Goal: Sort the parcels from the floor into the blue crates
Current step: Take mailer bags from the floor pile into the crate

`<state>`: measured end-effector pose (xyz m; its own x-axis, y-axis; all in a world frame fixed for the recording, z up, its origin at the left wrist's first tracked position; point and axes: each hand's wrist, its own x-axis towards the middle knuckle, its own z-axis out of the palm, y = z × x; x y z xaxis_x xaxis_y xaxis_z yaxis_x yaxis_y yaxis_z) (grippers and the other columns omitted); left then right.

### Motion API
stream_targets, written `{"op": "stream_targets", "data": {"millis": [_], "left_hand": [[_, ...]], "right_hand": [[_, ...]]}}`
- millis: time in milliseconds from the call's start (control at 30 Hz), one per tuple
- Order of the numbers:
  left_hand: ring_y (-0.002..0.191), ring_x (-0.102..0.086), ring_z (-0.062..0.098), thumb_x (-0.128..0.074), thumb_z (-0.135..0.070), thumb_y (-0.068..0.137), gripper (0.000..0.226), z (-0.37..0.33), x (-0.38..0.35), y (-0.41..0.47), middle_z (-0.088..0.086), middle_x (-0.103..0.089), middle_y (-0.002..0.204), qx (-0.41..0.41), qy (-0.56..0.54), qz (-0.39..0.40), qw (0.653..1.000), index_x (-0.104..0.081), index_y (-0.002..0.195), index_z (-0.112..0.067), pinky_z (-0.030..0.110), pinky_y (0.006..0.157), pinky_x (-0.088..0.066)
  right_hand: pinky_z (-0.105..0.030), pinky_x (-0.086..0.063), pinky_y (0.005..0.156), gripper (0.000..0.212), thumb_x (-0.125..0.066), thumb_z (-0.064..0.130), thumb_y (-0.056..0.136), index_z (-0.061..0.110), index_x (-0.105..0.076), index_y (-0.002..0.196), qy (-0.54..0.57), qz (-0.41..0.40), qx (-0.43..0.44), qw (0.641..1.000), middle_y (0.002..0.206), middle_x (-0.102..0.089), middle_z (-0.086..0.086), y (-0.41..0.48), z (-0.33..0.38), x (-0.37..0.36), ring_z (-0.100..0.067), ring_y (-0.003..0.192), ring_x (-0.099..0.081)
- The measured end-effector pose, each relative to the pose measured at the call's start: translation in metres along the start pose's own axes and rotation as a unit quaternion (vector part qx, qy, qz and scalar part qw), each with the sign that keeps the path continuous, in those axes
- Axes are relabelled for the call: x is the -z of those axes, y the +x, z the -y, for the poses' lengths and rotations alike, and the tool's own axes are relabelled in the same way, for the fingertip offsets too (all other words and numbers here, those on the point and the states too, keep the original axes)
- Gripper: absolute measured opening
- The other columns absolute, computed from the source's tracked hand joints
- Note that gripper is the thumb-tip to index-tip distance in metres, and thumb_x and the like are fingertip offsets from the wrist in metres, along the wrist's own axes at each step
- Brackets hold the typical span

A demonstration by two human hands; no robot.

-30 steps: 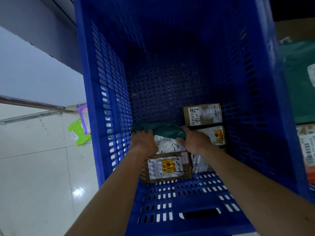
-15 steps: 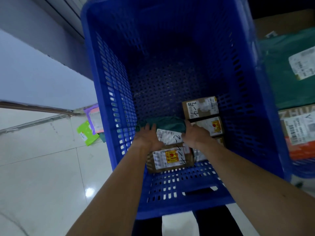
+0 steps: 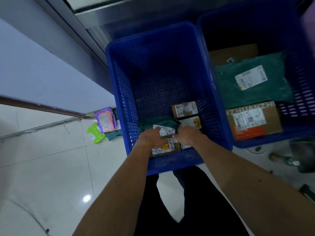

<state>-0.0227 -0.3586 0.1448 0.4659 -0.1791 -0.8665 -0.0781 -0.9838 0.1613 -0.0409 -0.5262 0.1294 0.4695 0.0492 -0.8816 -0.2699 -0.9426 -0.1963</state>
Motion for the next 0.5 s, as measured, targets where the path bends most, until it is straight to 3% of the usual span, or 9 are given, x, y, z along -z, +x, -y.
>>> {"op": "stream_targets", "data": {"millis": [133, 233, 300, 367, 500], "left_hand": [[0.136, -0.045, 0.031, -0.053, -0.063, 0.089, 0.083, -0.013, 0.01, -0.043, 0.01, -0.041, 0.155, -0.001, -0.01, -0.026, 1.0, -0.029, 0.155, -0.018, 0.041, 0.109, -0.041], [0.136, -0.046, 0.031, -0.051, -0.067, 0.089, 0.083, -0.019, 0.017, -0.072, 0.009, -0.044, 0.153, 0.004, -0.01, -0.045, 0.999, -0.032, 0.153, -0.018, 0.041, 0.109, -0.04], [0.133, -0.048, 0.031, -0.05, -0.07, 0.088, 0.084, -0.021, 0.02, -0.087, 0.009, -0.047, 0.151, 0.008, -0.019, -0.056, 0.998, -0.036, 0.151, -0.016, 0.042, 0.108, -0.042], [0.128, -0.052, 0.032, -0.051, -0.07, 0.087, 0.082, -0.023, 0.022, -0.102, 0.01, -0.052, 0.145, 0.018, -0.019, -0.067, 0.997, -0.041, 0.148, -0.016, 0.044, 0.105, -0.045], [0.118, -0.057, 0.032, -0.054, -0.061, 0.087, 0.07, -0.024, 0.027, -0.12, 0.012, -0.059, 0.135, 0.019, -0.037, -0.089, 0.995, -0.048, 0.139, -0.015, 0.044, 0.098, -0.048]], "right_hand": [[-0.038, -0.055, 0.082, 0.04, -0.043, 0.039, 0.097, 0.01, -0.064, 0.114, 0.006, 0.009, 0.005, 1.0, 0.111, -0.068, -0.013, -0.044, -0.001, 0.014, -0.024, 0.085, -0.062], [-0.039, -0.054, 0.086, 0.042, -0.045, 0.036, 0.097, 0.009, -0.062, 0.123, 0.007, 0.001, 0.003, 1.0, 0.119, -0.066, -0.014, -0.077, 0.002, 0.021, -0.028, 0.095, -0.063], [-0.037, -0.052, 0.08, 0.041, -0.044, 0.033, 0.098, 0.008, -0.063, 0.124, 0.01, -0.005, 0.014, 1.0, 0.118, -0.065, -0.015, -0.096, 0.004, 0.025, -0.029, 0.099, -0.063], [-0.034, -0.047, 0.071, 0.036, -0.044, 0.032, 0.099, 0.008, -0.065, 0.115, 0.007, -0.009, 0.017, 1.0, 0.11, -0.066, -0.017, -0.109, 0.006, 0.025, -0.027, 0.09, -0.063], [-0.035, -0.049, 0.07, 0.032, -0.043, 0.034, 0.103, 0.009, -0.064, 0.106, -0.015, 0.0, 0.026, 1.0, 0.092, -0.063, -0.013, -0.126, 0.014, 0.027, -0.023, 0.078, -0.059]]}}
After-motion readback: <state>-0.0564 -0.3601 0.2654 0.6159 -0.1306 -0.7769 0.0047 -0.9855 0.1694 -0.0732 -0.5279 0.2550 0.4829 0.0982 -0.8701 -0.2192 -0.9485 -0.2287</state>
